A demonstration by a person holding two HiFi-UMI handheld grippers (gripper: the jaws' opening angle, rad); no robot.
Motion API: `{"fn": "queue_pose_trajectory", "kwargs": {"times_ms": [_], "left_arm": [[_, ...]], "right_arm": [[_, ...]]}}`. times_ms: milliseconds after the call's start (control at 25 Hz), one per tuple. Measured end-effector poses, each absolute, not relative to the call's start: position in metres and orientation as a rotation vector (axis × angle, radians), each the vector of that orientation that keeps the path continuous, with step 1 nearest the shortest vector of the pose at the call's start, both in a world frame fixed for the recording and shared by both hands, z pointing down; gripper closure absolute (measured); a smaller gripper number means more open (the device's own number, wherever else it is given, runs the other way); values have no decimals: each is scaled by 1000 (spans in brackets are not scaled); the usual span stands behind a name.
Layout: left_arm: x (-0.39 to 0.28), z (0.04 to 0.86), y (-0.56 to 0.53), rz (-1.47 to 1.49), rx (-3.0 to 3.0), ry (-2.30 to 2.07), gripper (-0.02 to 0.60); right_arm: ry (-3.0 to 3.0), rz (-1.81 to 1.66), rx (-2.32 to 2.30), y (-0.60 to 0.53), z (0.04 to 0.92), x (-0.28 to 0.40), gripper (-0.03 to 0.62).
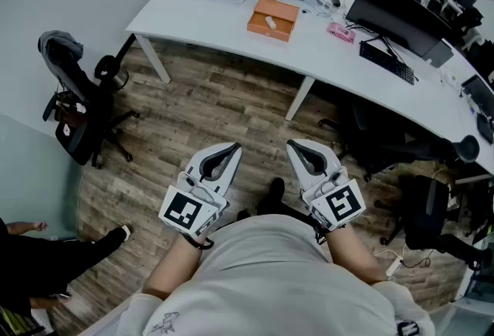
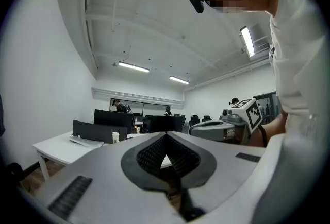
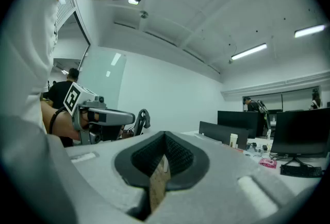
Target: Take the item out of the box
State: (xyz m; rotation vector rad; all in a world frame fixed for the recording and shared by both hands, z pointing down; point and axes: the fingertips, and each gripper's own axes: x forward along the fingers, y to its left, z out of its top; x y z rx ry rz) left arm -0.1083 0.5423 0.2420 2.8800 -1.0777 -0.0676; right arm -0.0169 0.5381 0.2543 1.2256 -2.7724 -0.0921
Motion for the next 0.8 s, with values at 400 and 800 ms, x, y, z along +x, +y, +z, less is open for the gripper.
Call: {"fn": "queue_pose_trajectory", "kwargs": {"times_ms": [400,800], "left_arm": [[-71,248,494,-56,2846,-1083,583],[2,248,415,-53,2856,-1136,583]], "right_arm": [[-2783,-69,1218,490,260,25,592],[-2843,-66,1182,418,253,102,592]]}}
